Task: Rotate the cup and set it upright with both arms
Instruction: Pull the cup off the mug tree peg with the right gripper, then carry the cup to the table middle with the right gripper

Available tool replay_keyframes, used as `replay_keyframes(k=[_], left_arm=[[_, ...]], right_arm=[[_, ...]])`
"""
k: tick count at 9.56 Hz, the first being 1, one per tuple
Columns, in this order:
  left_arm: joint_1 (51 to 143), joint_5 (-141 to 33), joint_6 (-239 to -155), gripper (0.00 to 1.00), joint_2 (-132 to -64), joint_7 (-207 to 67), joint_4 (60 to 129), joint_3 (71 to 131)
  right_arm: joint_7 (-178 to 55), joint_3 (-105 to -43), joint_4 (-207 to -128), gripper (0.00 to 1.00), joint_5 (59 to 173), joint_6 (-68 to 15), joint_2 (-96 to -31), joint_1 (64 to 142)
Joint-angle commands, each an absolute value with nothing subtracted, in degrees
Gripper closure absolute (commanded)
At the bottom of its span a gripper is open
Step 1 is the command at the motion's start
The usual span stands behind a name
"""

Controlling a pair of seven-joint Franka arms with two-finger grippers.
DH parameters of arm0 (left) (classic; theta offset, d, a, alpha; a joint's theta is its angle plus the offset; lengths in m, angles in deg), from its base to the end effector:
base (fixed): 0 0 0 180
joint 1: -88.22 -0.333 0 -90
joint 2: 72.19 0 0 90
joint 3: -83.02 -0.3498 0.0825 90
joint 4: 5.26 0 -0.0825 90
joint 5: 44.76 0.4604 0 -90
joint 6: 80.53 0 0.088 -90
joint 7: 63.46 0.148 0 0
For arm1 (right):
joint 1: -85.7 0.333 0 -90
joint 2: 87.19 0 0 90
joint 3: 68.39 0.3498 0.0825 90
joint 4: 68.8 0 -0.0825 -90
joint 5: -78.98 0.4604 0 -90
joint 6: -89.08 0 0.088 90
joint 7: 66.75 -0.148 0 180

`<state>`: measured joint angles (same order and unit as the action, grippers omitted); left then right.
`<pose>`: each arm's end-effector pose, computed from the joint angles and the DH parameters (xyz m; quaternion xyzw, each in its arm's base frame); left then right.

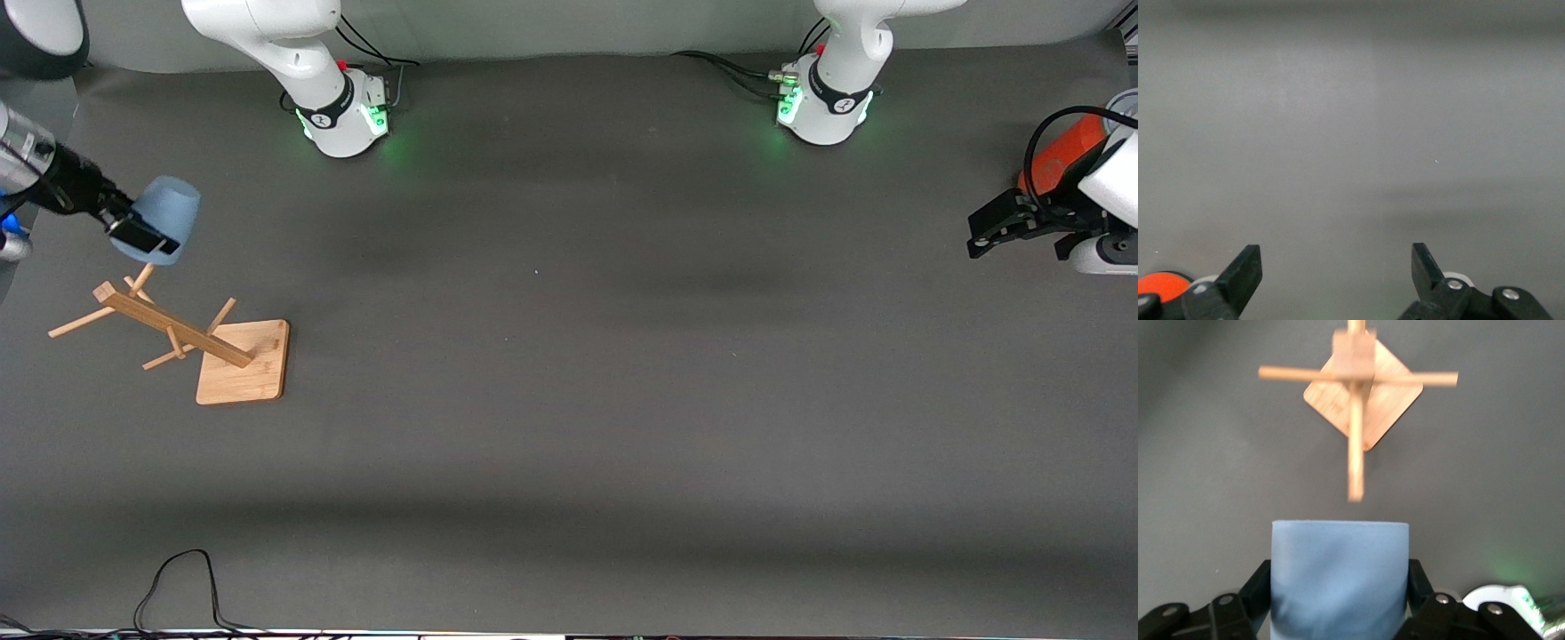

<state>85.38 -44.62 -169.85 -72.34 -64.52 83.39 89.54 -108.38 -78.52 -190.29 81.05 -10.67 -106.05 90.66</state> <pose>0.6300 -0.0401 0.6275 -0.9997 0.0228 -0.0046 0.0009 0.5115 -0.0472 0.5159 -0.9172 0.3948 0.0408 0.0350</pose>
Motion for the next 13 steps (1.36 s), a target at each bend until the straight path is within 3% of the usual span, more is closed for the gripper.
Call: replay_keyframes(k=[1,4,6,9,13], left_arm=[[85.84,-45.11,-169.74,0.00,-72.02,-64.51,83.25,89.26],[85.76,-45.20,-169.74,0.00,-72.02,-64.51,83.25,89.17],[85.76,-45.11,-169.74,0.00,-72.02,-64.51,83.16,89.26],[85.67,-45.11,-169.48,0.00,-72.02,-64.51,83.25,89.17],[85.14,-45.02,-169.57,0.00,-72.19,-64.25,83.34,88.91]], right_arm=[[-121.97,-78.67,-191.32,0.49,81.35,-9.62,-109.24,99.63],[-146.38,-78.58,-190.62,0.49,81.44,-11.28,-107.85,115.00],[-163.70,-78.58,-187.73,0.50,81.44,-15.75,-101.47,124.85],[-183.07,-78.58,-176.15,0.50,81.35,-18.14,-85.22,134.62],[-201.00,-78.67,-159.37,0.54,80.74,-19.90,-61.06,142.10]])
